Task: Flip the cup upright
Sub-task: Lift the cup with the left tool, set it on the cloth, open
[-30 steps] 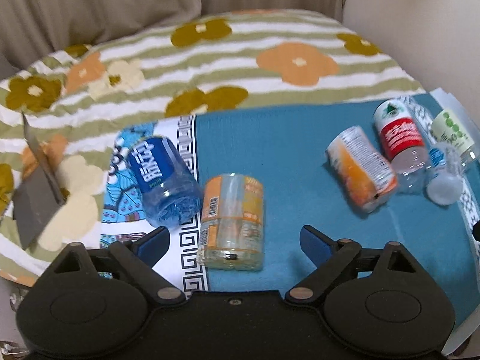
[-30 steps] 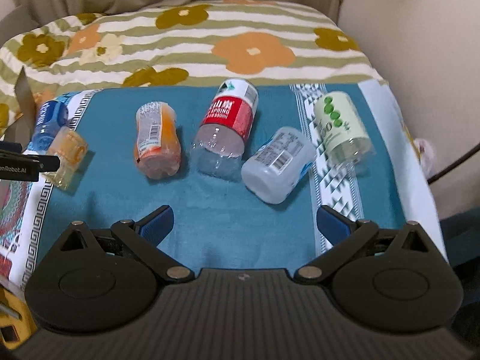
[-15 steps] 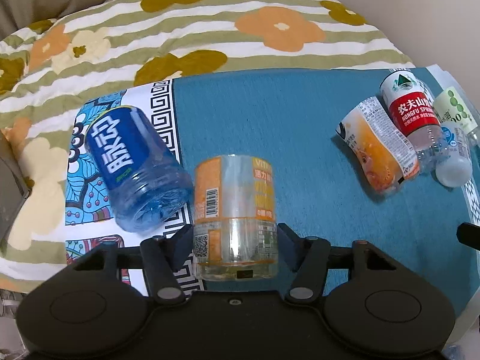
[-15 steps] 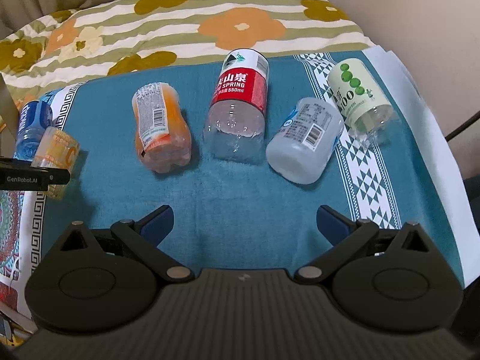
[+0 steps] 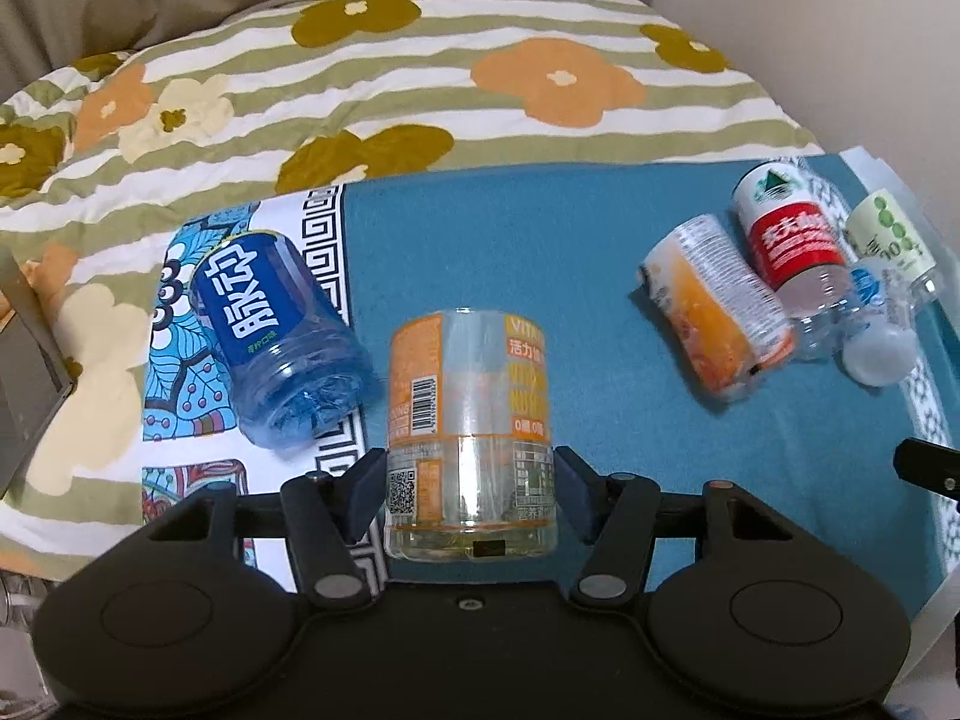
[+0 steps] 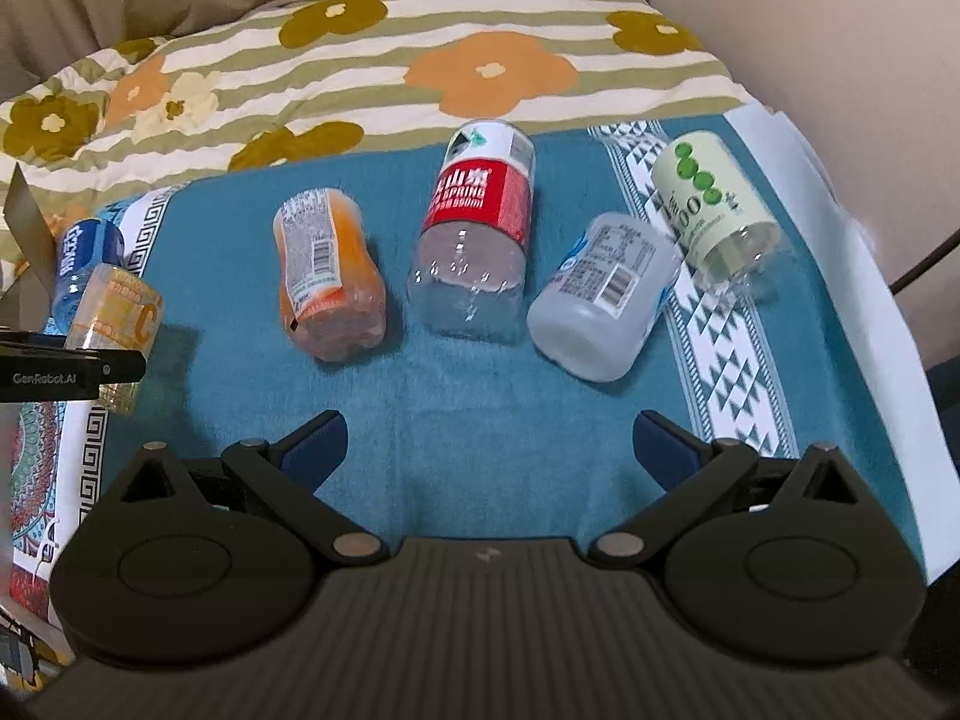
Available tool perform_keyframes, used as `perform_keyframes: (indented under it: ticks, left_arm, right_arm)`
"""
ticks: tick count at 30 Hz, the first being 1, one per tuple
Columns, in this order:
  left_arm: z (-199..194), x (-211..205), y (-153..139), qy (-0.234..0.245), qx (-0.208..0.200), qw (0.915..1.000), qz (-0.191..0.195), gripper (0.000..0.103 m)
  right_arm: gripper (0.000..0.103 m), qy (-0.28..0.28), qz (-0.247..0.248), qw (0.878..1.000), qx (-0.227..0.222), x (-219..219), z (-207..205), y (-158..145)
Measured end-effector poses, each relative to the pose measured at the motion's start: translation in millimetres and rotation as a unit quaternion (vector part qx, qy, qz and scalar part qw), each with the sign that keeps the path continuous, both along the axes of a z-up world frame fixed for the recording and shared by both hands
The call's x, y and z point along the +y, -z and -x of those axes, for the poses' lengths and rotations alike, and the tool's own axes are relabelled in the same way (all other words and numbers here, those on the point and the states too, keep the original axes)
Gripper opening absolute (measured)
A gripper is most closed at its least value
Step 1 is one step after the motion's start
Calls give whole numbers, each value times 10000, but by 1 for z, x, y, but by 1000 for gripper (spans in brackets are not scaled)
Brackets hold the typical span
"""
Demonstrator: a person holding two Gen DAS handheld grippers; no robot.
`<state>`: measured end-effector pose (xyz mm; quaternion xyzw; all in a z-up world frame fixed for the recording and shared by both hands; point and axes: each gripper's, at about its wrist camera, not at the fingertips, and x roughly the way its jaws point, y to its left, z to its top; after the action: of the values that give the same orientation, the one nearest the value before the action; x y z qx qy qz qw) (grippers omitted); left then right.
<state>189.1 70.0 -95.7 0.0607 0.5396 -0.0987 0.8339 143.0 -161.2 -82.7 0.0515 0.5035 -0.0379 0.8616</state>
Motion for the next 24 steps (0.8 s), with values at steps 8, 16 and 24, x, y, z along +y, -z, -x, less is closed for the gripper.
perform_keyframes:
  ticks: [8, 16, 24]
  left_arm:
    - [30, -37, -25, -293, -203, 9993, 125, 63]
    - [64, -84, -22, -546, -189, 9979, 283, 63]
    - [88, -133, 2, -636, -37, 9972, 381, 64]
  right_arm:
    - [103, -261, -30, 9994, -224, -32, 14, -14]
    - [103, -518, -36, 9983, -266, -75, 37, -13]
    - [103, -628, -66, 9978, -197, -114, 62, 1]
